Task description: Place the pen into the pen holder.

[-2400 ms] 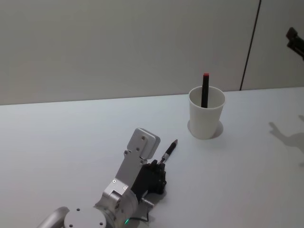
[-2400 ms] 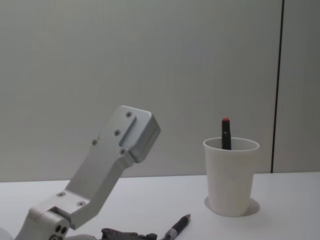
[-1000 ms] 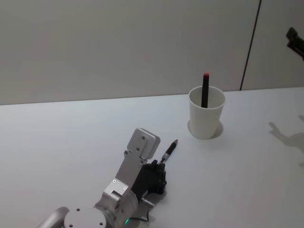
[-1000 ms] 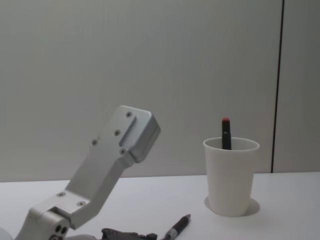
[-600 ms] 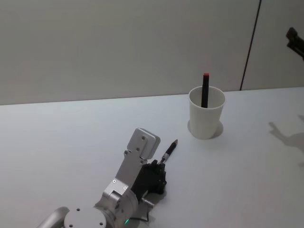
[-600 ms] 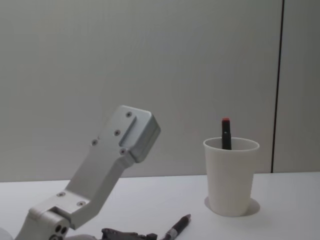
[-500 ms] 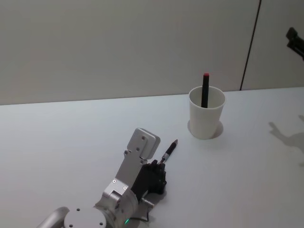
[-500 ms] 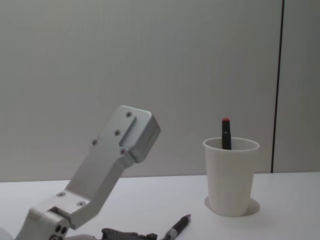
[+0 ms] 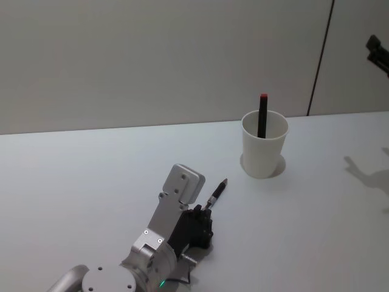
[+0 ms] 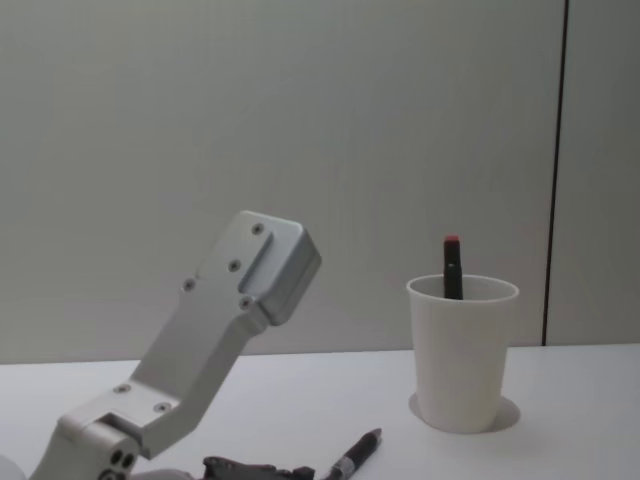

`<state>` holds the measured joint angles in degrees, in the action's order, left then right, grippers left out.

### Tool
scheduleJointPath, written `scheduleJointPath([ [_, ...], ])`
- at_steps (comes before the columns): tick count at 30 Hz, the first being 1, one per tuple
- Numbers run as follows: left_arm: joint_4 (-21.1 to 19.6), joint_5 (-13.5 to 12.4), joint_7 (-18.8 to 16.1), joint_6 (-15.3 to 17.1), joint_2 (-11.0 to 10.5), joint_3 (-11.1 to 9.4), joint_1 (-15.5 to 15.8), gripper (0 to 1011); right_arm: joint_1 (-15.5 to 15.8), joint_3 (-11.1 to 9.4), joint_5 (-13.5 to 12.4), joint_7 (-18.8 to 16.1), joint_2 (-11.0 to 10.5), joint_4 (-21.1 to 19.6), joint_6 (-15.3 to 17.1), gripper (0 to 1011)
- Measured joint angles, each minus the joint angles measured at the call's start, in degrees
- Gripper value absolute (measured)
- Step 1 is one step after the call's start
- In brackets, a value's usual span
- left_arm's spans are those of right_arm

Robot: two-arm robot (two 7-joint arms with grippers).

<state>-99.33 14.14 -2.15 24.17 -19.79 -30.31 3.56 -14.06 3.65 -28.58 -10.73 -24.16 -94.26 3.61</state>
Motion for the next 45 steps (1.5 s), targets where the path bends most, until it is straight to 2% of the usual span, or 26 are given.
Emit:
scheduleJointPath([
  [45,0.0,0.0,0.0,0.0,0.0,0.0,0.0,156,0.0,0.0,0.0,0.0,0.0,0.0,0.0,1002],
])
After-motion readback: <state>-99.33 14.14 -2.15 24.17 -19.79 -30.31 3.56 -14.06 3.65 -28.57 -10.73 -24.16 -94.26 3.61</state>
